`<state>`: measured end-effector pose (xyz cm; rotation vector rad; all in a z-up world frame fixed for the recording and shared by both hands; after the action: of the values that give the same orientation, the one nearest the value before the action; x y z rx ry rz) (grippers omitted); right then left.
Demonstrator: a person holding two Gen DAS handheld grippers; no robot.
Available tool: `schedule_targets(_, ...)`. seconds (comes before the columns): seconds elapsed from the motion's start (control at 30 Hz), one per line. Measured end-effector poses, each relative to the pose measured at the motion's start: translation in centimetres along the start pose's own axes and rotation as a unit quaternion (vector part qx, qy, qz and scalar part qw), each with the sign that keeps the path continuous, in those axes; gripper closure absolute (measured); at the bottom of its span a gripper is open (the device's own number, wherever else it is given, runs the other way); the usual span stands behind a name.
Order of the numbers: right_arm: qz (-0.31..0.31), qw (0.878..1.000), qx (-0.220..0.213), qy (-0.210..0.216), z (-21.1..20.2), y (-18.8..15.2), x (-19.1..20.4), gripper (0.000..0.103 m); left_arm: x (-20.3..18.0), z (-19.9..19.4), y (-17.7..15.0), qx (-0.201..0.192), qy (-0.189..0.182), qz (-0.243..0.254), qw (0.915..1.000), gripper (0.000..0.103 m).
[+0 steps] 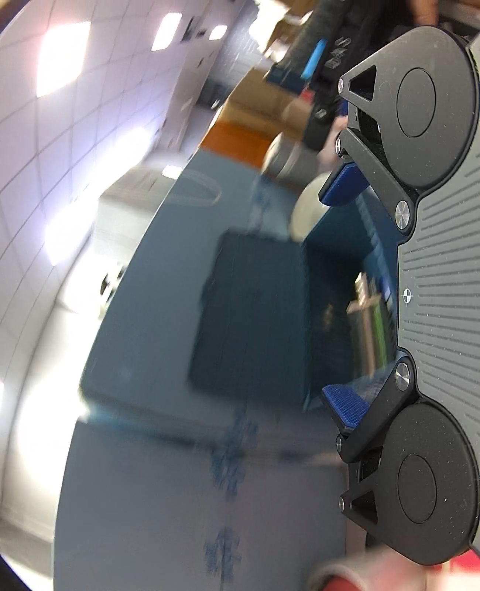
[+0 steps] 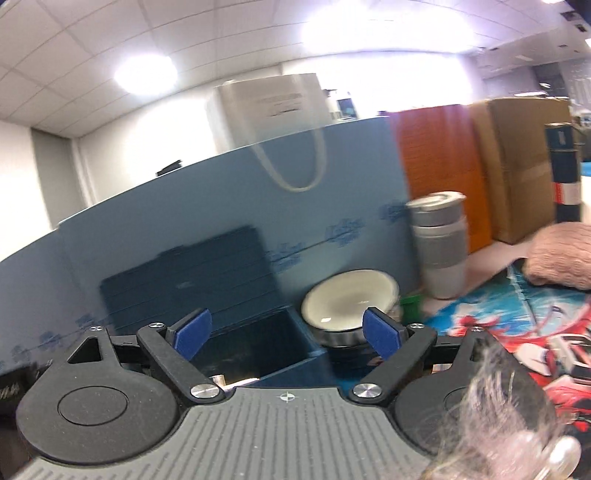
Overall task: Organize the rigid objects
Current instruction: 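Grasp the cream lotion bottle with beige cap using the right gripper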
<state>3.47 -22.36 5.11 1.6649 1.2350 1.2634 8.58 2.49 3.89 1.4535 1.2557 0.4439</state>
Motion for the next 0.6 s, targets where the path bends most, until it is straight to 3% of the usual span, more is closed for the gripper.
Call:
schedule_targets(0.3, 0.038, 0.997, 0.020, -0.062, 0.7, -0.6, -5.9, 0.013, -4.6, 1.9, -3.0, 0.066, -0.053, 0.091, 0.9922, 0.000)
schedule_targets(0.6, 0.093, 0.986, 0.111, -0.086, 5.4, -2.5, -9.8, 0.016, -6.1, 2.8, -5.0, 0.104, -0.059, 0.145, 0.9822, 0.000)
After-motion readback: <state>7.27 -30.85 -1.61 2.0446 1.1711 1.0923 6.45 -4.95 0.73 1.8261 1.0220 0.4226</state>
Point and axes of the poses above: each gripper's, at about its wrist camera, not at the fingertips, and z roughly the way its jaws point, x to its left, y to its top, the point moved 4 cm from there along z, roughly the way its jaws point, and after that the axes turned 3 degrees about -z, right-handed, at the moved point
